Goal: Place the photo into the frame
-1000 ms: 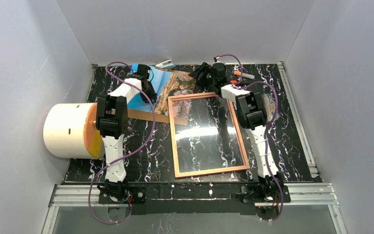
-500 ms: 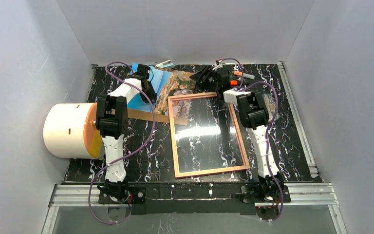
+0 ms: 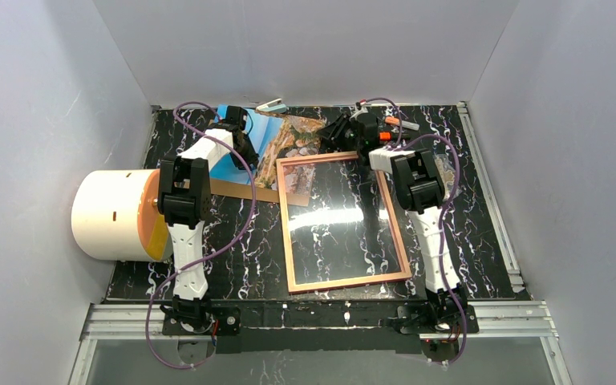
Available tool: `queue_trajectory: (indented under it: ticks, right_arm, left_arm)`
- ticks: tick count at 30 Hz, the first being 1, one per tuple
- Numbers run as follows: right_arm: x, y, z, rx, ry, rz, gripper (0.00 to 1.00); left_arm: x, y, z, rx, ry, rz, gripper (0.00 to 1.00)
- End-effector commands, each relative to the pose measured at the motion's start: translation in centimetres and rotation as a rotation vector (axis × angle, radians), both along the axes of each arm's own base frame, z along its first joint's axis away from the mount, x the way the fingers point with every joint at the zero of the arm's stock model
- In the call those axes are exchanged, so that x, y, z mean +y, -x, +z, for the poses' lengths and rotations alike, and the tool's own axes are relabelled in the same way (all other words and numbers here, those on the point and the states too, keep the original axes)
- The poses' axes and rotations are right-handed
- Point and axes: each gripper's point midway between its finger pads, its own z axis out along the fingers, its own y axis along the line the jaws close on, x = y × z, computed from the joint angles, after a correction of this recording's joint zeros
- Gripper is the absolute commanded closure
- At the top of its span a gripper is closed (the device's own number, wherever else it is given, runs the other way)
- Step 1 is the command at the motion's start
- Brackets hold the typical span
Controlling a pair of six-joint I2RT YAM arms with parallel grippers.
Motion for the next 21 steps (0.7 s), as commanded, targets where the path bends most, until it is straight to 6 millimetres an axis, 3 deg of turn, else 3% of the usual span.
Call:
queue_trajectory:
  ticks: [1,2,5,9,17,21]
  right_arm:
    - [0.9,0.2,8.3,-0.161,-0.024,0.029,0.58]
    - [1.1,0.4,8.7,-0.177,-0.033,0.043,0.59]
    - [1.6,0.7,10.0,-0.222,-0.038,0.091,0.76]
    - [1.6,1.3,9.7,-0.22,-0.025,0.112,0.77]
    - [3.0,1.6,6.5,-0.171,-0.032,0.22,0.56]
    - [3.4,1.2,4.9,-0.164,-0.015,0.237,0.54]
  left_arm:
    - [0.5,3.2,-2.3,0.127,-0.027,-0.016,0.8]
    - [0.5,3.3,-2.4,0.13,-0.029,-0.016,0.8]
    - [0.6,3.4,-2.4,0.13,-0.034,-0.016,0.8]
    - [0.7,3.6,-2.5,0.137,-0.039,-0.016,0.8]
    - [0.5,3.6,-2.7,0.144,-0.03,-0.02,0.8]
    - [0.5,3.6,-2.6,0.144,-0.031,-0.023,0.8]
